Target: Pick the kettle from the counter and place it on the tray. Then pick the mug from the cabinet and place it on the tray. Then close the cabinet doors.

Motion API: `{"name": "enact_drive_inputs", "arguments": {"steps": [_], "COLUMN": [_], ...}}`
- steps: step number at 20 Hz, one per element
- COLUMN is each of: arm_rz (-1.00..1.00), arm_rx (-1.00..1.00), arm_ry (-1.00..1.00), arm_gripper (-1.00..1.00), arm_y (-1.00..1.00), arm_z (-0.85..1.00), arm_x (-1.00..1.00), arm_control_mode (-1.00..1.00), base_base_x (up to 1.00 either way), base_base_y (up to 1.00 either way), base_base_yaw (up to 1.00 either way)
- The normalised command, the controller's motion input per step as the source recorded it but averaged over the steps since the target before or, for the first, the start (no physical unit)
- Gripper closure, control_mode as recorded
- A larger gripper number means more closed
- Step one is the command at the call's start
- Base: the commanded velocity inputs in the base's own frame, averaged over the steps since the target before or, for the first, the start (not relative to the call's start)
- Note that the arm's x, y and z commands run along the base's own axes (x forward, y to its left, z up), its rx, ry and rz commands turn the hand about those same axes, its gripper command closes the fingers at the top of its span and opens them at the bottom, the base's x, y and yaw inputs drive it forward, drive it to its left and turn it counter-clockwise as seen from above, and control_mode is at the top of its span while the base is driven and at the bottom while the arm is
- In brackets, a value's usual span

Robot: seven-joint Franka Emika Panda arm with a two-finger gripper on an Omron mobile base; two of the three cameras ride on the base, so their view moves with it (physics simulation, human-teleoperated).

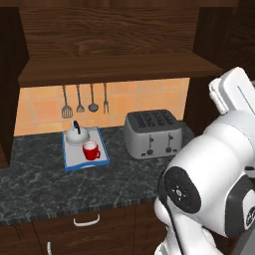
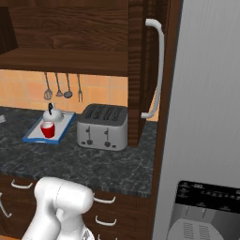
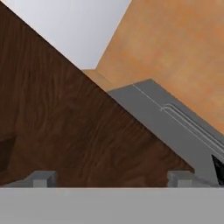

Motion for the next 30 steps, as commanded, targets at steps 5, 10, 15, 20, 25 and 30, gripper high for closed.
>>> {"name": "enact_drive_inputs", "arguments": {"steps": [5,10,15,20,25,30], "arm_rz": [-0.25,-0.27,-0.08,0.0,0.01,0.01], "arm_rx": [0.0,0.01,0.0,0.03,0.06,0.01], "arm_ry": [-0.25,-0.2,-0.14,-0.28,-0.22,-0.24], "arm_gripper": [-1.0,-1.0,-1.0,-1.0,-1.0,-1.0], "arm_y": [-0.32,-0.52,-0.67,-0.66,-0.43,-0.41], "arm_z": [0.0,0.01,0.0,0.19,0.23,0.15], "arm_x": [-0.05,-0.06,-0.03,-0.24,-0.23,-0.29], "arm_control_mode": [-1.0,-1.0,-1.0,-1.0,-1.0,-1.0], "base_base_x": [0.0,0.0,0.0,0.0,0.0,0.0], "base_base_y": [0.0,0.0,0.0,0.0,0.0,0.0], "base_base_yaw": [0.0,0.0,0.0,0.0,0.0,0.0]}}
